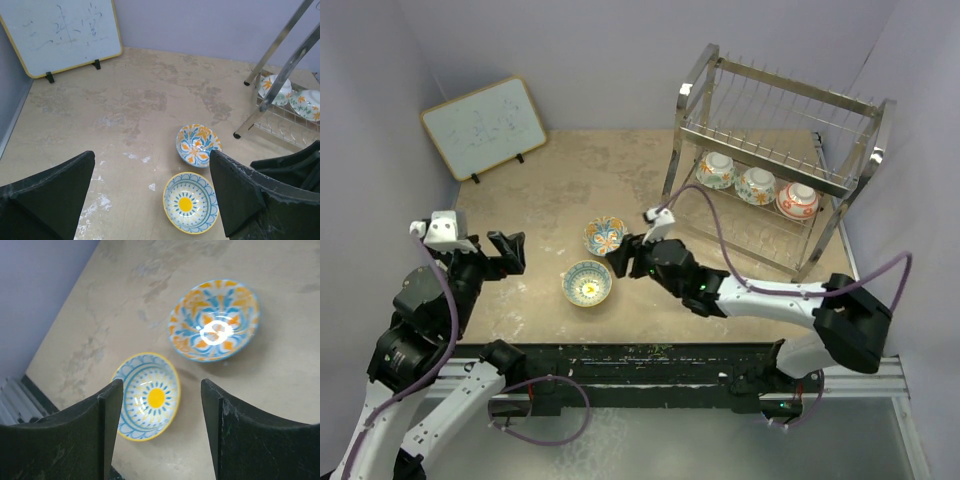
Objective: Load the bowls into the dish rack
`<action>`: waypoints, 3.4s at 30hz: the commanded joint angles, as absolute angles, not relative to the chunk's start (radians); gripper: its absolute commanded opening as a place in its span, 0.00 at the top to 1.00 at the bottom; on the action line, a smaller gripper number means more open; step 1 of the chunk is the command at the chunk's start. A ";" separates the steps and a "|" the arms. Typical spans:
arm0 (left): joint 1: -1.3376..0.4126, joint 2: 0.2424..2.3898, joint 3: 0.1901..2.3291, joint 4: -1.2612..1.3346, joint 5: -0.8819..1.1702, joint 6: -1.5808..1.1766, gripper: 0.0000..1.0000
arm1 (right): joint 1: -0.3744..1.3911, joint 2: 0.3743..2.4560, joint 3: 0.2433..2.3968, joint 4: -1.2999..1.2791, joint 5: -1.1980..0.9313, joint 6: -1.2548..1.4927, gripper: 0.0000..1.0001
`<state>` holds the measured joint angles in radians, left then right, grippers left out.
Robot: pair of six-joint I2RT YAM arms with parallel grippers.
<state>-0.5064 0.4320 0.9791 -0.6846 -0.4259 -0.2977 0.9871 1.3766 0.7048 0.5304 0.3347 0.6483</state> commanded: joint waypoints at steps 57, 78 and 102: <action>-0.511 0.335 1.085 -0.777 -0.569 -0.337 0.01 | 1.291 1.739 1.208 0.129 0.294 0.478 0.98; -0.511 0.380 1.082 -0.731 -0.526 -0.343 0.01 | 0.820 1.326 0.747 0.529 -0.148 0.703 0.98; -0.511 0.401 1.100 -0.732 -0.528 -0.318 0.01 | 0.341 1.415 0.660 0.911 -0.492 0.993 0.98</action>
<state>-0.5064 0.3882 1.0695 -0.7654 -0.5137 -0.3302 0.3859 1.4658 0.6575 0.7658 -0.4694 0.9329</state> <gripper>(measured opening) 0.990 0.049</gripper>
